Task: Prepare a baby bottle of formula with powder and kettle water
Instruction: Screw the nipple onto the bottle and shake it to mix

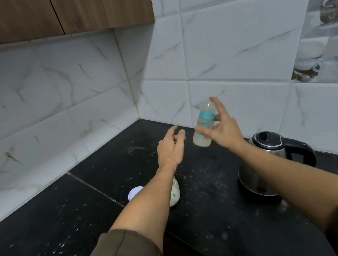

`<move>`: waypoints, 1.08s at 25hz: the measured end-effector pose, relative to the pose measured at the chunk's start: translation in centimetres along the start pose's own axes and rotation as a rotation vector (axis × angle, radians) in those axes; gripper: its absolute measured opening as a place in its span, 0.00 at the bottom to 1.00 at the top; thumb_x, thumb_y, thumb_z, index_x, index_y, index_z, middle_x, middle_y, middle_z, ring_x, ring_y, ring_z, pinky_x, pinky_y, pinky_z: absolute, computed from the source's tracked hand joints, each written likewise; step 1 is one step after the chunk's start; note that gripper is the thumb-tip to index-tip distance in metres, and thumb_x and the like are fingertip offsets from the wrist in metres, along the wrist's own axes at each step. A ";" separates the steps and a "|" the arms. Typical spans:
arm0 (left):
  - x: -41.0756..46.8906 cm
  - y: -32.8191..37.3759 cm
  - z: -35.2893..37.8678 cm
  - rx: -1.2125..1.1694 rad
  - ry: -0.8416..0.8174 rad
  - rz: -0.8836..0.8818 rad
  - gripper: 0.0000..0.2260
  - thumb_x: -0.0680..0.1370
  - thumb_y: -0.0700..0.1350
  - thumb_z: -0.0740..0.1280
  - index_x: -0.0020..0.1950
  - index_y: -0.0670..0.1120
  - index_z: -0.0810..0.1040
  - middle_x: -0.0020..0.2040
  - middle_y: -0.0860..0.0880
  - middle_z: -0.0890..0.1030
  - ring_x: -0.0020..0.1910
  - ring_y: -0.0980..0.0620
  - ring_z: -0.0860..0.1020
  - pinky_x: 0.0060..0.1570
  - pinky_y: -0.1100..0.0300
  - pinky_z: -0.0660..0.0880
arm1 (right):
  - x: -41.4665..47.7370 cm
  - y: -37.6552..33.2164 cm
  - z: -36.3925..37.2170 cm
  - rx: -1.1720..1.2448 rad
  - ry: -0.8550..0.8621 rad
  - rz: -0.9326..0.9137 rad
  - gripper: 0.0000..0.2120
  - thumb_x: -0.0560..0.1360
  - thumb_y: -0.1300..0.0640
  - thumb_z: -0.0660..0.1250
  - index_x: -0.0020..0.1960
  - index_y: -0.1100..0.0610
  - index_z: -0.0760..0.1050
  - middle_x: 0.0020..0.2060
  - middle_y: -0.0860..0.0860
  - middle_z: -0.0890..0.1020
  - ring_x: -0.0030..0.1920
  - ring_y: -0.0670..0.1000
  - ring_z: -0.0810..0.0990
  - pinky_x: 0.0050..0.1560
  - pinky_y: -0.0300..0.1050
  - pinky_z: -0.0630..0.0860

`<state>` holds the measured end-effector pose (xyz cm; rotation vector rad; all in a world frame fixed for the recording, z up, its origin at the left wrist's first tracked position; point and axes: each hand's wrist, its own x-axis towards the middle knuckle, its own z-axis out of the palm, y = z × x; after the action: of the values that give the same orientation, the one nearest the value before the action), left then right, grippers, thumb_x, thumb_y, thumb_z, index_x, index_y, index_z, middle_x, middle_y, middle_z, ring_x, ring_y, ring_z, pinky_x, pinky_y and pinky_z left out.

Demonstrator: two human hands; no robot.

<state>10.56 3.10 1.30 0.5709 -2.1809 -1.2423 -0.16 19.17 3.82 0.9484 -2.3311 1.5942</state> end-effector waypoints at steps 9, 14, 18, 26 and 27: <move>1.0 -1.3 -1.3 0.204 0.092 -0.093 0.22 0.82 0.54 0.54 0.74 0.53 0.73 0.54 0.51 0.86 0.58 0.47 0.80 0.62 0.51 0.73 | 0.2 -3.4 0.8 0.333 -0.130 0.103 0.47 0.69 0.51 0.84 0.78 0.36 0.61 0.54 0.54 0.87 0.53 0.51 0.87 0.58 0.56 0.84; 1.4 -1.3 -1.7 0.227 0.111 -0.118 0.22 0.82 0.52 0.53 0.74 0.53 0.73 0.53 0.51 0.86 0.58 0.45 0.80 0.63 0.50 0.74 | 1.9 -5.3 -1.1 0.760 0.138 0.317 0.43 0.75 0.57 0.79 0.79 0.39 0.57 0.56 0.58 0.86 0.54 0.56 0.88 0.52 0.56 0.87; 1.3 -0.2 -0.9 0.321 0.081 -0.071 0.21 0.84 0.50 0.55 0.76 0.50 0.72 0.59 0.48 0.84 0.60 0.43 0.80 0.62 0.50 0.73 | 0.5 -6.1 -0.5 0.520 -0.273 0.256 0.46 0.73 0.58 0.81 0.81 0.42 0.59 0.55 0.56 0.87 0.53 0.53 0.89 0.44 0.51 0.86; 2.4 0.2 -1.2 0.376 0.038 -0.072 0.22 0.82 0.50 0.55 0.75 0.51 0.73 0.60 0.47 0.85 0.62 0.40 0.80 0.63 0.49 0.74 | 2.2 -6.5 -1.0 0.797 0.013 0.368 0.42 0.74 0.55 0.80 0.79 0.40 0.60 0.63 0.58 0.83 0.54 0.60 0.89 0.50 0.55 0.87; 2.4 0.2 -1.1 0.384 0.042 -0.066 0.22 0.82 0.49 0.56 0.75 0.51 0.73 0.60 0.46 0.85 0.61 0.40 0.80 0.62 0.49 0.74 | 1.7 -6.7 -0.9 0.696 -0.109 0.340 0.41 0.74 0.56 0.80 0.78 0.40 0.62 0.61 0.58 0.85 0.54 0.59 0.89 0.47 0.54 0.87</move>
<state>9.47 1.02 2.60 0.8186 -2.3954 -0.8338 2.22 17.77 10.24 0.7734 -2.0978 2.6503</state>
